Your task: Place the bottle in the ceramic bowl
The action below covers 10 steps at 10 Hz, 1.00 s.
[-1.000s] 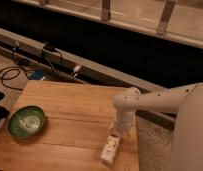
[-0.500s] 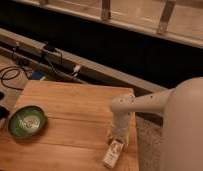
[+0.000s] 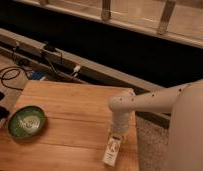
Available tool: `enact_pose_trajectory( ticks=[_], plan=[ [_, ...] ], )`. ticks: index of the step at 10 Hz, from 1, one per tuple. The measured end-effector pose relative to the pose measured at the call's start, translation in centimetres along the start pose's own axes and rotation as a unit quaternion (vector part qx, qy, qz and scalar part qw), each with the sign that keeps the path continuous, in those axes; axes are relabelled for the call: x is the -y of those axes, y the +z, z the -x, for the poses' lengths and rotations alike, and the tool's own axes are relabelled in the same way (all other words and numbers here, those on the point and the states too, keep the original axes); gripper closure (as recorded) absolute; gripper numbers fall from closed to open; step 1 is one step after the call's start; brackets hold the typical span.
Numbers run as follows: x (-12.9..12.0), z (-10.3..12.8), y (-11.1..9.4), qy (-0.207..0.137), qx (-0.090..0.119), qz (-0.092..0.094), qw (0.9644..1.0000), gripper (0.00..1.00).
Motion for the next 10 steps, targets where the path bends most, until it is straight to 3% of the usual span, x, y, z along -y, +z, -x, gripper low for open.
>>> enact_pose_trajectory(
  ticks=[2,4,7,10],
  plan=[
    [-1.4,0.2,-4.4,-0.029,0.051,0.022,0.9981,1.00],
    [-4.1,0.7,-7.9,-0.072,0.095,0.046,0.9918,1.00],
    [-10.6,1.2,-10.5,-0.142,0.119,0.074,0.9798,1.00],
    [-17.6,0.6,-11.8,-0.203,0.118,0.098,0.9671,1.00]
  ],
)
